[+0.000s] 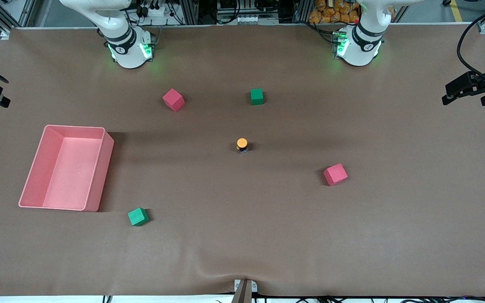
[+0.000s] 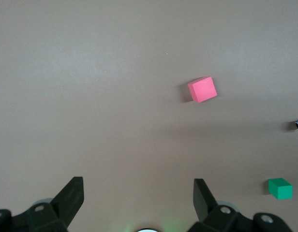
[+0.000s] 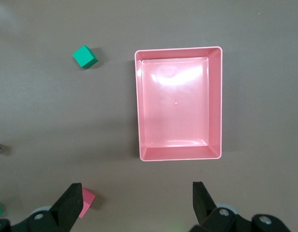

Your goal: Place and upright button with both arms

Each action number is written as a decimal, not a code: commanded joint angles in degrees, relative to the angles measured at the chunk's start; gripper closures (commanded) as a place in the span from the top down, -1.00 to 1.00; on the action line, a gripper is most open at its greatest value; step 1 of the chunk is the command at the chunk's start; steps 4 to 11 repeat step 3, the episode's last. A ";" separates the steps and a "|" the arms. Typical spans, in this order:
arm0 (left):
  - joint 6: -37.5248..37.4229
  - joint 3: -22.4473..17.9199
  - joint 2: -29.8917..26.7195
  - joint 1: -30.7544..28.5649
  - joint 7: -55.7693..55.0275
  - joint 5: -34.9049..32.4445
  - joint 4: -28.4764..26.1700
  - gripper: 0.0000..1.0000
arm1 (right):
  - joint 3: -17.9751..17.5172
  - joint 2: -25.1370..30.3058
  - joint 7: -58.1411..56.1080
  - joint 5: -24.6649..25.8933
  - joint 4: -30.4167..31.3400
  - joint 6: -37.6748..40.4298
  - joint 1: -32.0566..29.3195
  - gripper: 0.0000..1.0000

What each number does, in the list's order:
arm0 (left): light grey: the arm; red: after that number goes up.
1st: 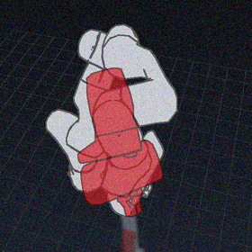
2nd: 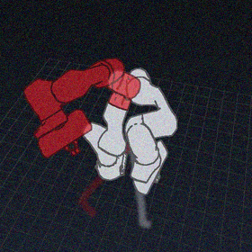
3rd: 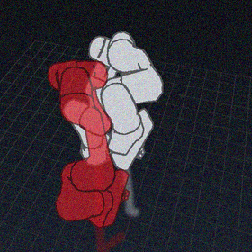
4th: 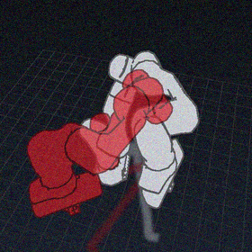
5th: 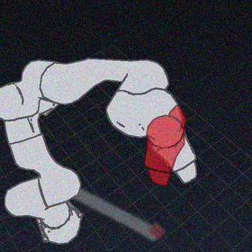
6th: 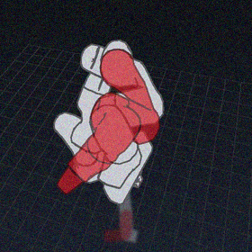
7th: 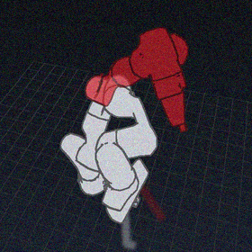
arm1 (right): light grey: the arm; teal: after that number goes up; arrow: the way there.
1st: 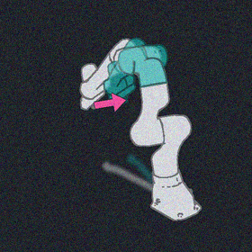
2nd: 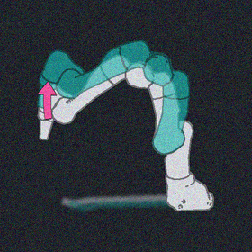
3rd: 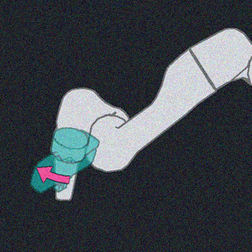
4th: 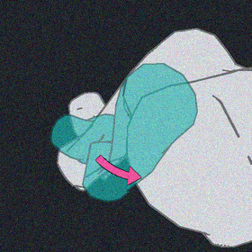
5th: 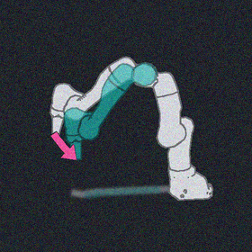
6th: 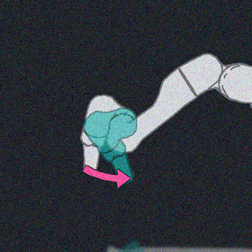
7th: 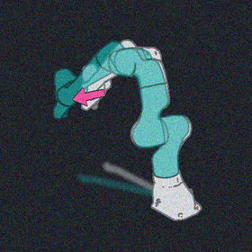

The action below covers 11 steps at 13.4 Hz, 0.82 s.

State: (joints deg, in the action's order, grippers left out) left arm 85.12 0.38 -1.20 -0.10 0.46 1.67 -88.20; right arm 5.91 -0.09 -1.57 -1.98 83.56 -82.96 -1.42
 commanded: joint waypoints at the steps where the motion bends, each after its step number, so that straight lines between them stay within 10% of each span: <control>1: 0.05 0.68 -0.21 0.02 -0.46 -1.32 -0.04 1.00 | 0.07 0.70 -0.28 0.57 0.03 0.25 0.19 1.00; 11: 0.05 0.68 -0.12 0.10 -0.38 -1.40 0.04 1.00 | 0.15 0.70 -0.28 0.57 0.03 0.25 0.19 1.00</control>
